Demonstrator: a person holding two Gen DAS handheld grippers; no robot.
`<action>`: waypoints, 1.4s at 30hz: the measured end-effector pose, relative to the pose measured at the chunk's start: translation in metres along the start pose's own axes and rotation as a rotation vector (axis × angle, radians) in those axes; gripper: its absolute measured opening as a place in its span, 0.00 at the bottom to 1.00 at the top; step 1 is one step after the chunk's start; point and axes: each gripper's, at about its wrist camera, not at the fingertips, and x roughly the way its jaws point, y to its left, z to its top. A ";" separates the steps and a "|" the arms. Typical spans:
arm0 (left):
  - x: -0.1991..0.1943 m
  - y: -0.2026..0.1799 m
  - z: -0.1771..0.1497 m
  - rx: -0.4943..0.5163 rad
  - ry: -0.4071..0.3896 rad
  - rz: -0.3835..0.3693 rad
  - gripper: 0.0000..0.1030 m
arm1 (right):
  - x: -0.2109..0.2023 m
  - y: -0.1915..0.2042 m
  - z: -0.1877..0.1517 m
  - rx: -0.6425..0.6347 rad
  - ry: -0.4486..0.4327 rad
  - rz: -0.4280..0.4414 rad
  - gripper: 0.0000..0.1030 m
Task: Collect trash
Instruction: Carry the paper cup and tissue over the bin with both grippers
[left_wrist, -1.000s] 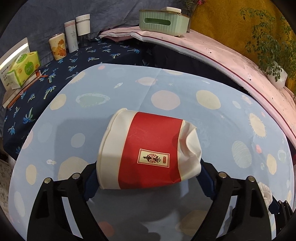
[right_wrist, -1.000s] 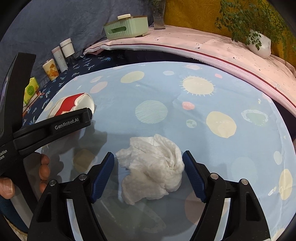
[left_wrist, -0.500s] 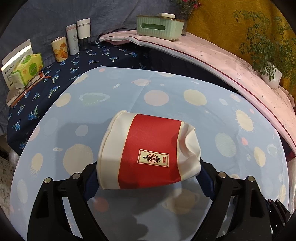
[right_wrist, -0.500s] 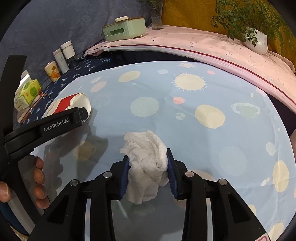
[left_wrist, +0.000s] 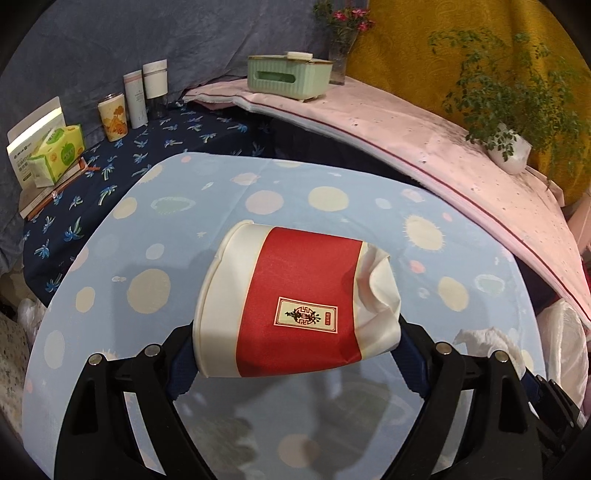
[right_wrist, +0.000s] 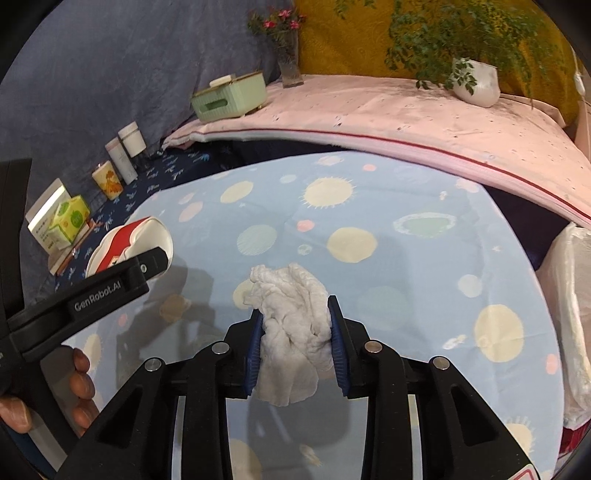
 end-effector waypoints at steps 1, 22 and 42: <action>-0.005 -0.005 -0.001 0.006 -0.004 -0.005 0.81 | -0.006 -0.004 0.001 0.006 -0.010 -0.002 0.30; -0.072 -0.138 -0.031 0.173 -0.057 -0.108 0.81 | -0.108 -0.118 -0.004 0.152 -0.157 -0.062 0.30; -0.092 -0.254 -0.069 0.357 -0.051 -0.202 0.81 | -0.159 -0.226 -0.025 0.295 -0.220 -0.160 0.30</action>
